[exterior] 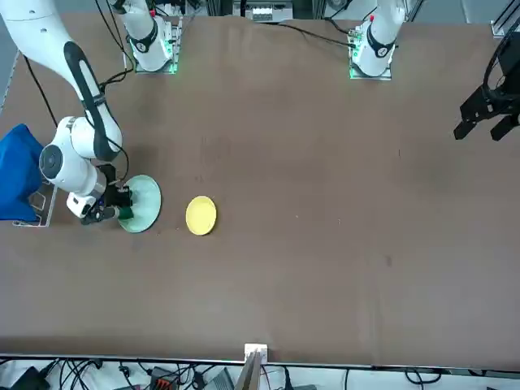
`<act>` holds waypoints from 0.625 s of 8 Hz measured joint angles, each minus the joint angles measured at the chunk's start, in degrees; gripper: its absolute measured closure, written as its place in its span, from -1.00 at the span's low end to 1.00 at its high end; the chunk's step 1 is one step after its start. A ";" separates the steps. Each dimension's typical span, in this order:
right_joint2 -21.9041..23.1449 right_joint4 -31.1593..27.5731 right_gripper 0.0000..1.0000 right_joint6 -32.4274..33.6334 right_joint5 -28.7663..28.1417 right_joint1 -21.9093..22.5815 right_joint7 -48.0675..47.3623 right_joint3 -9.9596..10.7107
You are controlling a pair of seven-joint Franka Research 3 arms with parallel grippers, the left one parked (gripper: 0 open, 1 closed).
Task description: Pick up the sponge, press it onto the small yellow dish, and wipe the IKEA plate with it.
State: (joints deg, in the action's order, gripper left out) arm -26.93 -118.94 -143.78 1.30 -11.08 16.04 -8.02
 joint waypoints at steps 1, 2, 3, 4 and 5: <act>-0.64 1.16 0.81 0.01 0.00 0.20 0.00 -0.46; -1.32 2.31 0.81 0.02 0.00 0.77 0.00 -0.67; -1.88 3.20 0.81 0.03 0.00 1.51 0.00 -0.77; -2.21 3.65 0.81 0.10 -0.16 2.15 -0.20 -0.79; -2.39 3.76 0.81 0.10 -0.34 2.81 -0.61 -0.82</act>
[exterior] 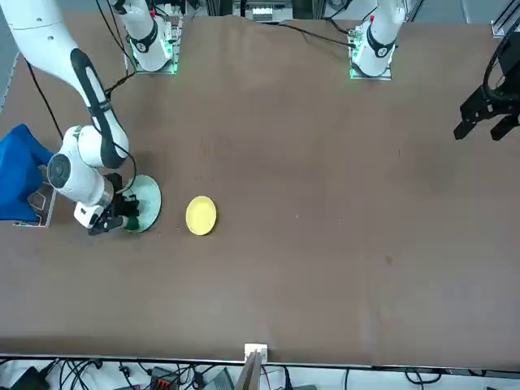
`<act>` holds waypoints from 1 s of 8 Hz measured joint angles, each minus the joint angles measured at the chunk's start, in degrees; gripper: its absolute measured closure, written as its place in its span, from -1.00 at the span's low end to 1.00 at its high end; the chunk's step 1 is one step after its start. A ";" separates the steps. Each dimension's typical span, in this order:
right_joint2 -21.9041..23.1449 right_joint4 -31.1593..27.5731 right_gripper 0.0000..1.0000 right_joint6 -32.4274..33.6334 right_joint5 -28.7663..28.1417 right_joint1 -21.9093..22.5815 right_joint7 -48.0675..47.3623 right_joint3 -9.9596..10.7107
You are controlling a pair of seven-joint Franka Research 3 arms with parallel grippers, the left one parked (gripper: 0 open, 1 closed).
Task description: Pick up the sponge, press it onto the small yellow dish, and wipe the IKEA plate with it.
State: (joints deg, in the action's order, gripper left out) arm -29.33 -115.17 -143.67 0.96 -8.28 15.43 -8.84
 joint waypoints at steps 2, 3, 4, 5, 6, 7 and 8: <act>-0.23 0.18 0.81 0.06 -0.08 1.84 -3.06 -0.03; -0.24 0.18 0.81 0.28 -0.08 3.02 -5.22 -0.03; -0.27 0.17 0.81 0.48 -0.11 4.14 -7.19 -0.05; -0.28 0.17 0.81 0.65 -0.15 5.01 -8.94 -0.23; -0.27 0.11 0.81 0.85 -0.18 5.41 -10.34 -0.72; -0.08 -0.04 0.81 1.19 -0.15 5.47 -11.11 -0.85; 0.13 -0.41 0.81 1.19 -0.16 5.46 -11.27 -0.91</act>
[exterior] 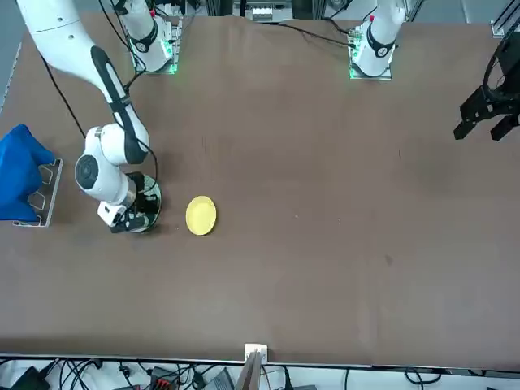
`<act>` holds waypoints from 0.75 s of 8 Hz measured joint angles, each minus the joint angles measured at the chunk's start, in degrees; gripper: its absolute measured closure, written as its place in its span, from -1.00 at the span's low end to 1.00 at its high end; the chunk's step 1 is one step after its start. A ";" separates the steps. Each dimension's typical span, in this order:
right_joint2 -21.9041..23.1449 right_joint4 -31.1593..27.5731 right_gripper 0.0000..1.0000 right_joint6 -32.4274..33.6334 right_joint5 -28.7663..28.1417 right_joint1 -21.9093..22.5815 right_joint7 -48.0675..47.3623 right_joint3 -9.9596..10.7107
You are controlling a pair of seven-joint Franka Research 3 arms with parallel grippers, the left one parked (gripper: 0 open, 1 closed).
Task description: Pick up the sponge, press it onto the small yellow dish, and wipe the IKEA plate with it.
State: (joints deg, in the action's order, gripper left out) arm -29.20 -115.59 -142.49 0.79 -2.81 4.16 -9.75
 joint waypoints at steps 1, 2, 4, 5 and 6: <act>0.55 -0.87 0.81 -0.01 -0.05 0.00 -0.12 -0.16; 1.49 -2.29 0.81 -0.03 -0.13 0.01 -0.26 -0.37; 4.03 -5.74 0.81 -0.09 -0.38 -0.02 -0.41 -0.66; 5.23 -7.27 0.81 -0.11 -0.44 -0.22 -0.41 -0.67; 6.24 -8.56 0.81 -0.11 -0.45 -0.71 -0.41 -0.67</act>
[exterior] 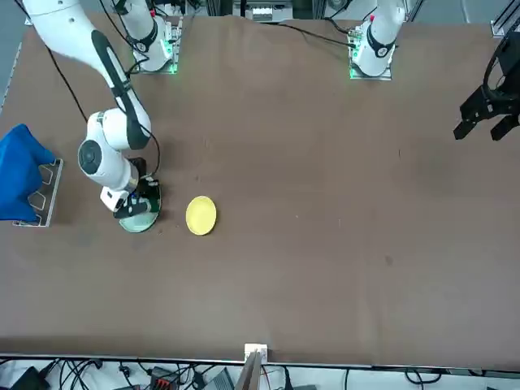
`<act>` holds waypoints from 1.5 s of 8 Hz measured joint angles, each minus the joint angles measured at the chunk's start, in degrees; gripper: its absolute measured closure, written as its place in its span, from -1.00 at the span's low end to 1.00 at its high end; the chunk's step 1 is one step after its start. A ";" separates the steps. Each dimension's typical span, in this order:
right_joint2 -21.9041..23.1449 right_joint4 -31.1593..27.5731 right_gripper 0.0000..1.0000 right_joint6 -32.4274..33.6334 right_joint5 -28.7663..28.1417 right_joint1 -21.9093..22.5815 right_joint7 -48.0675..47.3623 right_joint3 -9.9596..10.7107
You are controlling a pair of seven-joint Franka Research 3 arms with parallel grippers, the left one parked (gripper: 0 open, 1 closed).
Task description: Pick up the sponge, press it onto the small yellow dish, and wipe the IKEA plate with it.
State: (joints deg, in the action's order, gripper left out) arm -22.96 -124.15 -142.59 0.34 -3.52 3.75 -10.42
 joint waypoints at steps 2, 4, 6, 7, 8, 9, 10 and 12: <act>1.13 -1.84 0.81 0.00 0.00 -2.03 1.99 0.00; 1.32 -2.71 0.81 0.00 -0.01 -5.41 6.85 -0.01; 1.33 -2.78 0.81 0.00 -0.07 -8.76 12.04 -0.01; 1.32 -2.74 0.81 -0.06 -0.10 -9.89 13.80 -0.01; 1.26 -2.52 0.81 -0.10 -0.11 -10.40 14.75 -0.02; 0.98 -2.09 0.81 -0.13 -0.11 -10.47 14.95 -0.04; 0.55 -1.43 0.81 -0.14 -0.10 -10.47 15.02 -0.09; -0.99 0.48 0.81 -0.14 -0.10 -10.47 15.30 -0.20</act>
State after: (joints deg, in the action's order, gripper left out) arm -23.95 -123.67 -142.74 0.24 -13.99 19.05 -10.62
